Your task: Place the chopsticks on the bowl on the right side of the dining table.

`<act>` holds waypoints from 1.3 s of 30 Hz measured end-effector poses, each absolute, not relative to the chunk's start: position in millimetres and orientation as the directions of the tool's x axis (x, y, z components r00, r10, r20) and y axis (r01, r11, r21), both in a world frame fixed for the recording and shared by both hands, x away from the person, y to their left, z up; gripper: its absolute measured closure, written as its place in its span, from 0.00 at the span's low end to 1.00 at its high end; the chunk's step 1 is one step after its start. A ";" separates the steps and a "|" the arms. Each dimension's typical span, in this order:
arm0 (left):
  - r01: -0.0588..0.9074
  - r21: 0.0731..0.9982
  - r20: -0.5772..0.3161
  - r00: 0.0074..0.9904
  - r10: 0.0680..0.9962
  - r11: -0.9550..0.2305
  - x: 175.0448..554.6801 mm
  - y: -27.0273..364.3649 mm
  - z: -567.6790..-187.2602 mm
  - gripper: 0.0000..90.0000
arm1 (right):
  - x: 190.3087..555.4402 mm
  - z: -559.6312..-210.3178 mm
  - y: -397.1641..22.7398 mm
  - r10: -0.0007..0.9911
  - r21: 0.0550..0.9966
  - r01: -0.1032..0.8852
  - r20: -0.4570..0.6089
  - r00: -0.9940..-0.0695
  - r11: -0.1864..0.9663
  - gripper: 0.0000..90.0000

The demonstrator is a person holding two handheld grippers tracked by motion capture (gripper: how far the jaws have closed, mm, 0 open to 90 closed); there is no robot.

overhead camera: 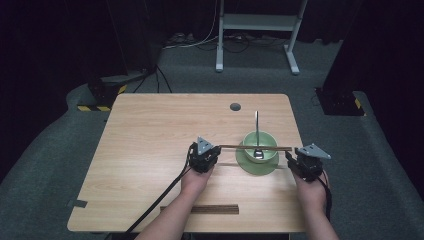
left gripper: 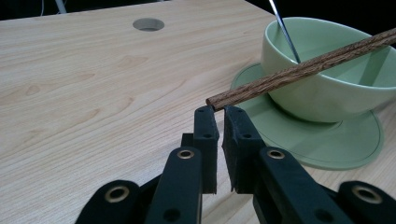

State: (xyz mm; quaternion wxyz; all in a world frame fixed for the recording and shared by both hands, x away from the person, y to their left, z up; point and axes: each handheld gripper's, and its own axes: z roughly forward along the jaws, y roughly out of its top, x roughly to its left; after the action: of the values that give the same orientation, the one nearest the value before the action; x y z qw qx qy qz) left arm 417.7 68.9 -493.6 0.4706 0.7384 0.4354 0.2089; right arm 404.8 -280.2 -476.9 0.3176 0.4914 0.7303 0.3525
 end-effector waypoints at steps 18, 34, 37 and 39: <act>0.454 0.872 -0.101 0.533 0.840 -0.184 420.0 69.0 -496.7 0.93 | 406.3 -480.0 -283.7 0.944 0.824 0.501 -0.116 -0.308 0.264 0.66; 0.466 0.869 -0.129 0.539 0.832 -0.167 414.6 69.4 -498.5 0.85 | 404.9 -480.8 -284.9 0.944 0.828 0.497 -0.109 -0.312 0.260 0.63; 0.462 0.867 -0.115 0.548 0.828 -0.185 411.3 71.3 -499.0 0.80 | 400.4 -479.9 -283.7 0.944 0.834 0.490 -0.105 -0.313 0.255 0.61; 0.461 0.867 -0.112 0.553 0.826 -0.191 409.0 74.3 -498.7 0.75 | 395.8 -478.8 -282.3 0.943 0.838 0.482 -0.105 -0.317 0.255 0.60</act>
State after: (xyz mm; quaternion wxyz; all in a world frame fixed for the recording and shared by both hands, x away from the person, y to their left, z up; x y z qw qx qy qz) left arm 409.0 74.3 -498.7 0.4679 0.7467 0.4308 0.1948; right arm 395.8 -282.3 -478.8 0.3176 0.4907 0.7257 0.3630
